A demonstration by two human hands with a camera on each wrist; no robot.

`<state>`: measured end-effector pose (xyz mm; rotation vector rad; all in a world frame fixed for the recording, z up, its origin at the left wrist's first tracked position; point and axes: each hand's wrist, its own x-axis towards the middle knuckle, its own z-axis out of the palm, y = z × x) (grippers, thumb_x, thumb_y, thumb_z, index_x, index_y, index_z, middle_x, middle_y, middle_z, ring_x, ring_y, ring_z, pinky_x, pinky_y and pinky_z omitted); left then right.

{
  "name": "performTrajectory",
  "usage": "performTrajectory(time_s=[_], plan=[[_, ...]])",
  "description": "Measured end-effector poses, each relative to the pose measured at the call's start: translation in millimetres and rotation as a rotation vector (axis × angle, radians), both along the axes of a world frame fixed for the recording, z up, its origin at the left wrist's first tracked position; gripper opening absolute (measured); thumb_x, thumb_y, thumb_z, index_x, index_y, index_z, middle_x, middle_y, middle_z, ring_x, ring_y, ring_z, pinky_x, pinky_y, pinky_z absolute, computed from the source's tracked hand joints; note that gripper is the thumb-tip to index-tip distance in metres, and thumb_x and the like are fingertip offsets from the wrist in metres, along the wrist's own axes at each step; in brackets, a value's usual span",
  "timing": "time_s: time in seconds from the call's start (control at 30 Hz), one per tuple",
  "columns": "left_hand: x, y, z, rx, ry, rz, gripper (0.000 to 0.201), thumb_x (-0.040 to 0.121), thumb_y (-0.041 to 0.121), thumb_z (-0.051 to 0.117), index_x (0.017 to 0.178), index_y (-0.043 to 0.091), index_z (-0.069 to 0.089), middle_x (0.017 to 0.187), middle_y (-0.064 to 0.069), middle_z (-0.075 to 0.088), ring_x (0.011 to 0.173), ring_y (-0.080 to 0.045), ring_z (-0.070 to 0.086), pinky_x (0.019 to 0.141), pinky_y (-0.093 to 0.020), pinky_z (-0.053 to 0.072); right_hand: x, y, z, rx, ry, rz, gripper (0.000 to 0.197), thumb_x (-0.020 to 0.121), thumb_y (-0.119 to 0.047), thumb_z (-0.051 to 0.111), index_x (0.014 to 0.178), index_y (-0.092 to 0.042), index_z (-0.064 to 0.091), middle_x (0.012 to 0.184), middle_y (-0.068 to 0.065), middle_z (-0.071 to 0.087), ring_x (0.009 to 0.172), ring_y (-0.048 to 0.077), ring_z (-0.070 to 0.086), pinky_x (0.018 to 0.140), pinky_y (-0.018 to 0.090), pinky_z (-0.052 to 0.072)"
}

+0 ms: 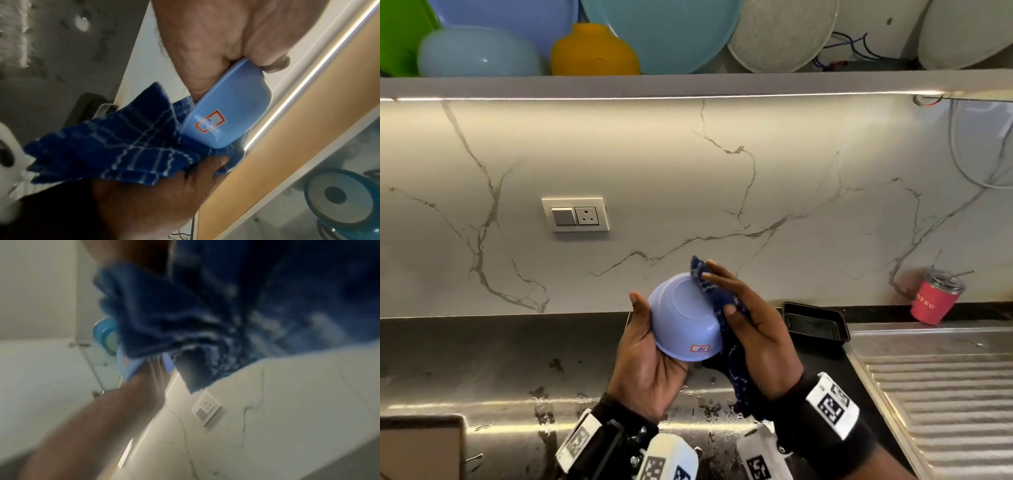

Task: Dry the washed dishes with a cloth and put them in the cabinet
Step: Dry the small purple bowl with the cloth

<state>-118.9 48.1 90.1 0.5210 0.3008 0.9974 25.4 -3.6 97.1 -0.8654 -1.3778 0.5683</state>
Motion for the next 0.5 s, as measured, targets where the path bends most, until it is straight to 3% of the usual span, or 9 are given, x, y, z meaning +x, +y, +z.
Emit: performTrajectory(time_s=[0.07,0.1,0.13,0.2,0.27,0.3,0.37,0.43,0.5], plan=[[-0.2,-0.1,6.1,0.063,0.006,-0.033,0.094,0.098,0.071,0.034,0.155,-0.003,0.027,0.157,-0.014,0.033,0.149,-0.018,0.027,0.122,-0.029,0.024,-4.3,-4.4,-2.3,0.109,-0.376,-0.111,0.033,0.101,-0.013,0.048,0.131,-0.009,0.062,0.151,0.0,0.048,0.149,0.023,0.028,0.121,0.041,0.026],[-0.6,-4.6,6.4,0.098,0.011,-0.031,0.102,0.095,0.076,0.031,0.156,-0.005,0.022,0.155,-0.008,0.026,0.147,-0.008,0.015,0.123,-0.02,0.011,-5.4,-7.6,-3.2,0.163,-0.529,-0.144,0.034,0.102,-0.018,0.048,0.133,-0.011,0.061,0.152,-0.001,0.046,0.15,0.024,0.025,0.121,0.039,0.024],[-2.5,-5.6,3.5,0.115,0.021,-0.039,0.107,0.093,0.079,0.031,0.154,-0.008,0.021,0.151,-0.005,0.024,0.145,-0.004,0.011,0.123,-0.018,0.007,-4.4,-10.2,-3.9,0.201,-0.623,-0.143,0.036,0.102,-0.019,0.048,0.135,-0.013,0.06,0.154,-0.002,0.044,0.15,0.024,0.025,0.121,0.041,0.024],[-2.4,-4.3,-2.0,0.066,-0.032,-0.125,0.106,0.093,0.073,0.047,0.154,-0.009,0.023,0.147,-0.007,0.034,0.142,-0.015,0.033,0.121,-0.03,0.027,1.1,-10.1,-6.9,0.216,-0.645,-0.09,0.037,0.103,-0.017,0.046,0.139,-0.014,0.056,0.155,-0.003,0.042,0.15,0.024,0.026,0.121,0.047,0.025],[-3.2,-1.2,-6.1,0.017,-0.051,-0.13,0.094,0.094,0.061,0.058,0.154,-0.005,0.028,0.15,-0.02,0.045,0.139,-0.033,0.046,0.112,-0.046,0.044,9.6,-2.8,-10.1,0.112,-0.494,-0.032,0.04,0.101,-0.007,0.048,0.139,-0.015,0.056,0.153,-0.006,0.044,0.148,0.02,0.03,0.119,0.049,0.029],[-2.8,-2.6,-7.2,0.009,-0.008,-0.082,0.087,0.096,0.059,0.053,0.152,-0.004,0.033,0.149,-0.027,0.046,0.139,-0.04,0.047,0.11,-0.051,0.046,12.5,2.0,-9.6,0.031,-0.4,-0.009,0.043,0.099,-0.004,0.049,0.139,-0.017,0.056,0.152,-0.009,0.046,0.147,0.016,0.033,0.118,0.049,0.03],[-3.5,-1.9,-6.3,0.012,0.093,-0.021,0.084,0.097,0.066,0.036,0.145,-0.002,0.049,0.142,-0.028,0.055,0.131,-0.041,0.056,0.103,-0.051,0.051,10.2,8.6,-2.9,-0.049,-0.35,-0.016,0.046,0.097,-0.003,0.05,0.139,-0.02,0.057,0.151,-0.012,0.046,0.145,0.011,0.035,0.118,0.049,0.031],[-4.7,-2.8,-2.8,0.067,0.09,-0.029,0.096,0.091,0.078,0.024,0.138,0.0,0.056,0.142,-0.027,0.056,0.128,-0.039,0.058,0.099,-0.047,0.054,0.0,9.5,2.6,0.019,-0.499,-0.062,0.042,0.099,-0.008,0.051,0.138,-0.019,0.058,0.153,-0.011,0.043,0.146,0.01,0.032,0.118,0.046,0.03],[-7.9,-2.0,2.5,0.089,0.072,-0.038,0.107,0.086,0.085,0.021,0.133,-0.002,0.061,0.14,-0.03,0.056,0.126,-0.041,0.06,0.096,-0.045,0.056,-11.0,4.3,1.9,0.151,-0.775,-0.14,0.04,0.098,-0.016,0.052,0.137,-0.021,0.059,0.156,-0.01,0.039,0.15,0.016,0.024,0.119,0.046,0.029]])
